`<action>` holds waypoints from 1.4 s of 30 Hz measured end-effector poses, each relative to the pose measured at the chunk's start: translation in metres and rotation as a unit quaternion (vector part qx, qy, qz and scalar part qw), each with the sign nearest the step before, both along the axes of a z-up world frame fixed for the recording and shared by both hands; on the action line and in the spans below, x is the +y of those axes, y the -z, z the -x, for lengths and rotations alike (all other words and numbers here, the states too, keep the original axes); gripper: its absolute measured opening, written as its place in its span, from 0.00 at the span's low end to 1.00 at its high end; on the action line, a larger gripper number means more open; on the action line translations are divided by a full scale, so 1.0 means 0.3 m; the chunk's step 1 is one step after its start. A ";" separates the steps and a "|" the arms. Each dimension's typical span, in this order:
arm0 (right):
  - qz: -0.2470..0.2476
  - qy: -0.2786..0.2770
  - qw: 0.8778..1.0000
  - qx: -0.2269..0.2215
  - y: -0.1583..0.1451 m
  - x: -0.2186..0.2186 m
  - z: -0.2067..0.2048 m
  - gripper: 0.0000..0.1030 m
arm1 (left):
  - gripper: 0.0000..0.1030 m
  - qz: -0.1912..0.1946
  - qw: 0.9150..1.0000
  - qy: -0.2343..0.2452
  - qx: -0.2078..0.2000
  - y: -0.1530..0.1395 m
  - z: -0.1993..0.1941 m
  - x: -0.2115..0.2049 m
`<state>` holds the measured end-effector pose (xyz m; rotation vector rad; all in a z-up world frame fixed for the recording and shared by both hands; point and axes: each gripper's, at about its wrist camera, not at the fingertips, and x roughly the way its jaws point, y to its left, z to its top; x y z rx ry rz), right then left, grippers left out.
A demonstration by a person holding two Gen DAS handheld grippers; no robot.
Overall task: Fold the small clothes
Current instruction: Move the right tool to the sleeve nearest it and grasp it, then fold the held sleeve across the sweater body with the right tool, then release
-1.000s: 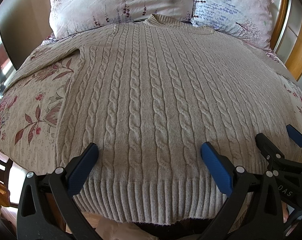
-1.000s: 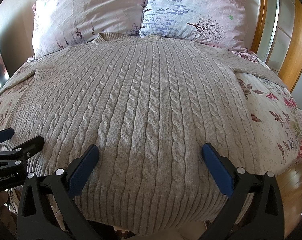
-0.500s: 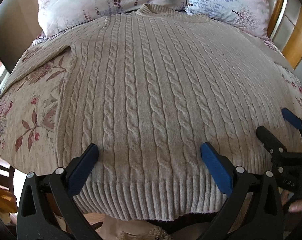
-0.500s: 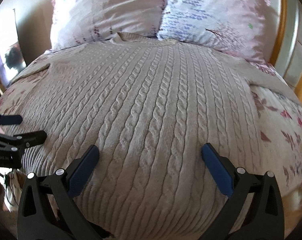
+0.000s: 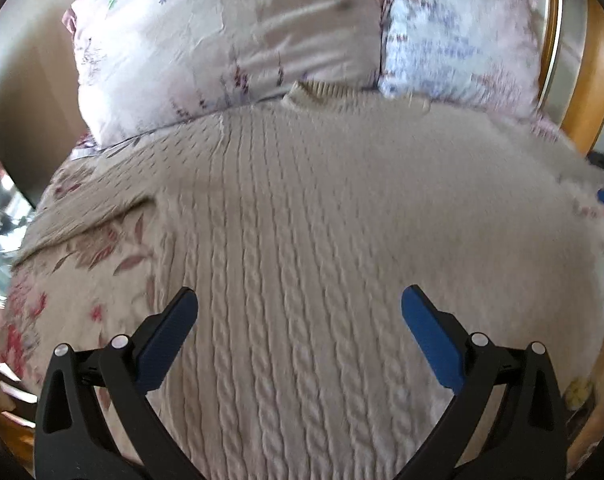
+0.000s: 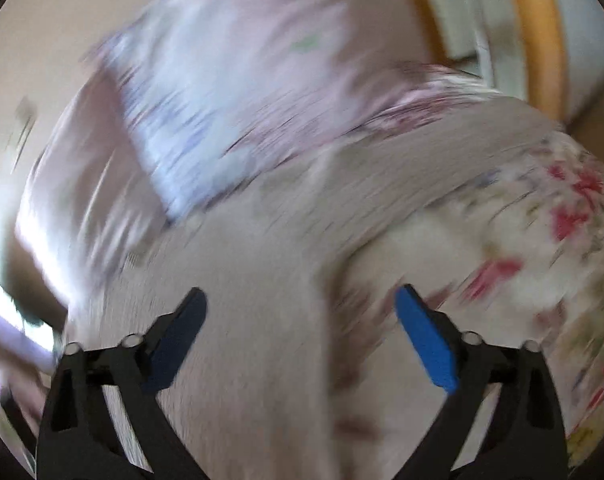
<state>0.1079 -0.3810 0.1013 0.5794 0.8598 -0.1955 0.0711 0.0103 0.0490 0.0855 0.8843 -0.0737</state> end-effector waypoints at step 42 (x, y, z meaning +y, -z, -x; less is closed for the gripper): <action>0.036 0.037 0.996 -0.076 -0.080 -0.149 -0.249 0.09 | 0.98 0.157 0.986 -0.020 -0.042 0.020 -0.255 0.111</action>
